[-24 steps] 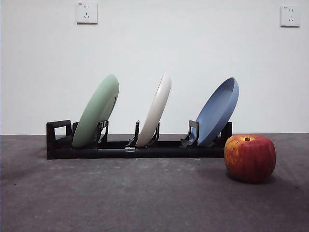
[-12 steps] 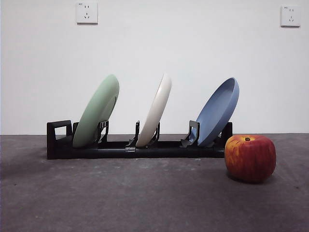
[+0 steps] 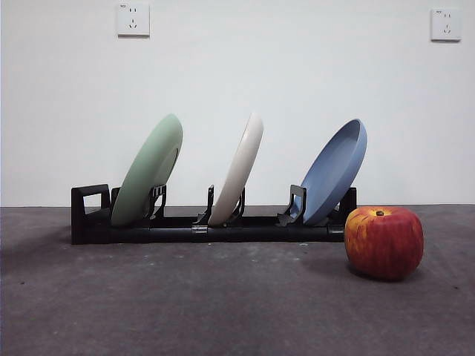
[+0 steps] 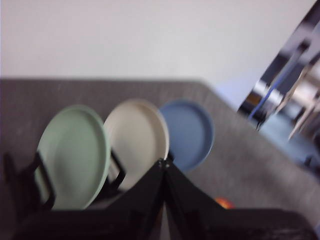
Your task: Take the green plate from the plate rack,put the plate on the table,take the apple from the table,put the apple in the plate
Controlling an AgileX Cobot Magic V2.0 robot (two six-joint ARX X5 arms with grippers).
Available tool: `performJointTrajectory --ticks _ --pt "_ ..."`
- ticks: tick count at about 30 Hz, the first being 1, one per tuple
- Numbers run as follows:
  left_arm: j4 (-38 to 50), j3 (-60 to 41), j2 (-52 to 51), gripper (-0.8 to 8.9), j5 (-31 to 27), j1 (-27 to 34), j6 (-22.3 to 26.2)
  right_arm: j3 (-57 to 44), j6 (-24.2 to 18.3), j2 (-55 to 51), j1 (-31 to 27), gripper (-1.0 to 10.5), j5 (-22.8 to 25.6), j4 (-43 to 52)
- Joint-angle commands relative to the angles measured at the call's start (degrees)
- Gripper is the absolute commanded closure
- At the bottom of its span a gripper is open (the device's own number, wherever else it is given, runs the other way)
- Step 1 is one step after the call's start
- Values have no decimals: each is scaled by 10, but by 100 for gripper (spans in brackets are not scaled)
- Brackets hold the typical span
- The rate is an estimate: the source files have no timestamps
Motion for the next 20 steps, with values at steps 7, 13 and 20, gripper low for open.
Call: performJointTrajectory --ticks 7,13,20 --pt "-159 174 134 819 -179 -70 122 325 -233 232 80 945 100 -331" --pt "-159 217 182 812 -258 -134 121 431 -261 334 133 796 177 -427" --pt "-118 219 212 281 -258 -165 99 451 -258 375 138 285 177 -440"
